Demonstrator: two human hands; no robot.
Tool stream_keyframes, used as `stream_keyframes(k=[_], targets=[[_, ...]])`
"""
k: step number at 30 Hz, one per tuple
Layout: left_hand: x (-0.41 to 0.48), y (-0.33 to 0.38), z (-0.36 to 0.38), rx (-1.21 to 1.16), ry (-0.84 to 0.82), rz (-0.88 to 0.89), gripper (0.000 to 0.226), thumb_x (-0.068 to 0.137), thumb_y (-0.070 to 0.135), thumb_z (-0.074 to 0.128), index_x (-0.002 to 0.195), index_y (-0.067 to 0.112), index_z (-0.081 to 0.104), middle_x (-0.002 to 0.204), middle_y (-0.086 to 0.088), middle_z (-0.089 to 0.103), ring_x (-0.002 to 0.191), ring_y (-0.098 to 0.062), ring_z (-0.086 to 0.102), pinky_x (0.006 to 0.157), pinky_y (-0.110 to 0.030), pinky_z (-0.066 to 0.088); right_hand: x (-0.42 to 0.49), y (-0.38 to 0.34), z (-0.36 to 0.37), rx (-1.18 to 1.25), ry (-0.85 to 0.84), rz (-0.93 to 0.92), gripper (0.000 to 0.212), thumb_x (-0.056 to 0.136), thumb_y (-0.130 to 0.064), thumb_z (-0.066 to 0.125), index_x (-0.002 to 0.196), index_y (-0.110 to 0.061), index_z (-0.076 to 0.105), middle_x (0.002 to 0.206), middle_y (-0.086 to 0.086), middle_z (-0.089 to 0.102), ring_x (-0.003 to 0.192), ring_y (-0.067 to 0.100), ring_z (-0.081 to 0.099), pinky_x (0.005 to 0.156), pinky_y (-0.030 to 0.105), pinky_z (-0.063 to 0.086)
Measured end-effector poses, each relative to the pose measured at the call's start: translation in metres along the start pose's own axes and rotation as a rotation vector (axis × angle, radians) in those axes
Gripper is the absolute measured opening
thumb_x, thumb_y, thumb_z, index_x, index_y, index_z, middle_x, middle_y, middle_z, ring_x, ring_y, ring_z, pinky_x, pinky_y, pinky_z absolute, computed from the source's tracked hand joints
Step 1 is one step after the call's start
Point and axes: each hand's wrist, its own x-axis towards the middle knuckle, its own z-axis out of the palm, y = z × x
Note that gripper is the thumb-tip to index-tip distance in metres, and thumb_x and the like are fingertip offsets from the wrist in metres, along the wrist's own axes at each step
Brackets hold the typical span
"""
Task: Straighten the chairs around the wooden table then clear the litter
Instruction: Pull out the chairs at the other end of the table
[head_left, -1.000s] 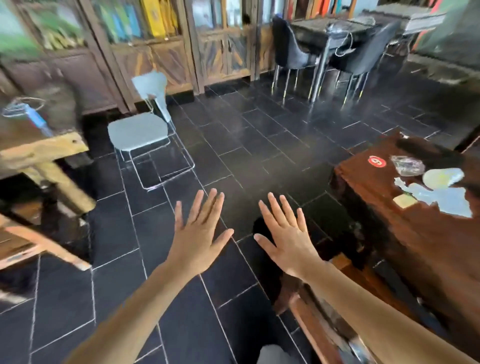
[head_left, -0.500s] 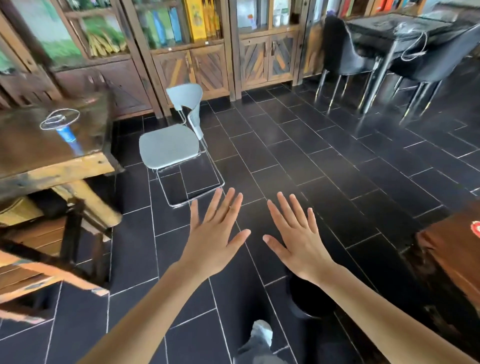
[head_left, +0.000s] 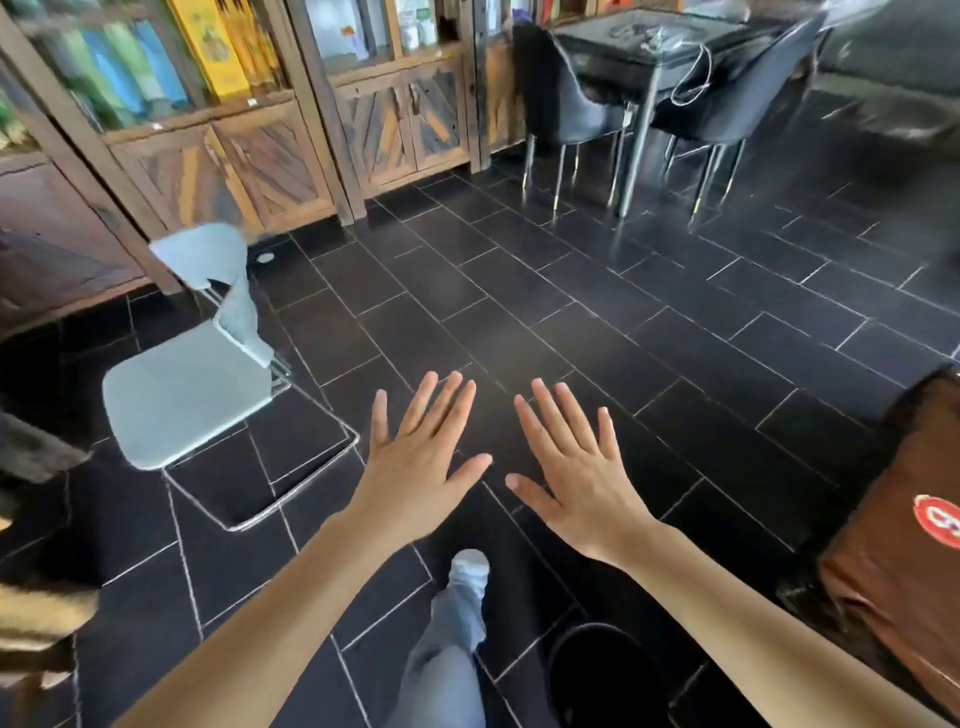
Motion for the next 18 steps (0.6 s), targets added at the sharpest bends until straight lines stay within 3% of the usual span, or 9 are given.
stream_keyframes(k=[4, 9, 14, 18], targets=[[0.131, -0.001, 0.005, -0.017, 0.013, 0.172, 0.080, 0.077, 0.065, -0.004, 0.147, 0.030, -0.015, 0.157, 0.014, -0.018, 0.140, -0.006, -0.027, 0.110, -0.048, -0.022, 0.071, 0.065, -0.010, 0.030, 0.050, 0.166, 0.077, 0.088, -0.067, 0.012, 0.150, -0.029, -0.012, 0.156, -0.008, -0.024, 0.142, 0.015, -0.029, 0.113, 0.049, -0.015], [0.306, 0.017, 0.000, 0.042, -0.042, 0.400, 0.078, 0.077, 0.064, -0.007, 0.146, 0.029, -0.021, 0.154, 0.013, -0.025, 0.140, -0.008, -0.030, 0.109, -0.048, -0.024, 0.153, 0.156, -0.033, 0.037, 0.079, 0.440, 0.079, 0.081, -0.067, 0.001, 0.148, -0.031, -0.020, 0.154, -0.010, -0.030, 0.140, 0.013, -0.034, 0.114, 0.050, -0.015], [0.436, 0.076, 0.013, 0.081, -0.220, 0.643, 0.075, 0.094, 0.058, 0.019, 0.147, 0.023, -0.020, 0.156, 0.007, -0.024, 0.142, -0.012, -0.025, 0.110, -0.050, -0.021, 0.183, 0.225, -0.048, 0.093, 0.033, 0.719, 0.076, 0.087, -0.062, 0.012, 0.148, -0.030, -0.021, 0.155, -0.009, -0.028, 0.140, 0.015, -0.033, 0.116, 0.051, -0.012], [0.502, 0.150, 0.029, 0.051, -0.180, 0.906, 0.081, 0.078, 0.065, -0.003, 0.145, 0.024, -0.024, 0.155, 0.008, -0.027, 0.141, -0.011, -0.028, 0.107, -0.047, -0.023, 0.177, 0.282, -0.052, 0.117, 0.060, 0.951, 0.076, 0.087, -0.062, 0.013, 0.148, -0.030, -0.020, 0.156, -0.008, -0.028, 0.141, 0.015, -0.032, 0.116, 0.052, -0.010]])
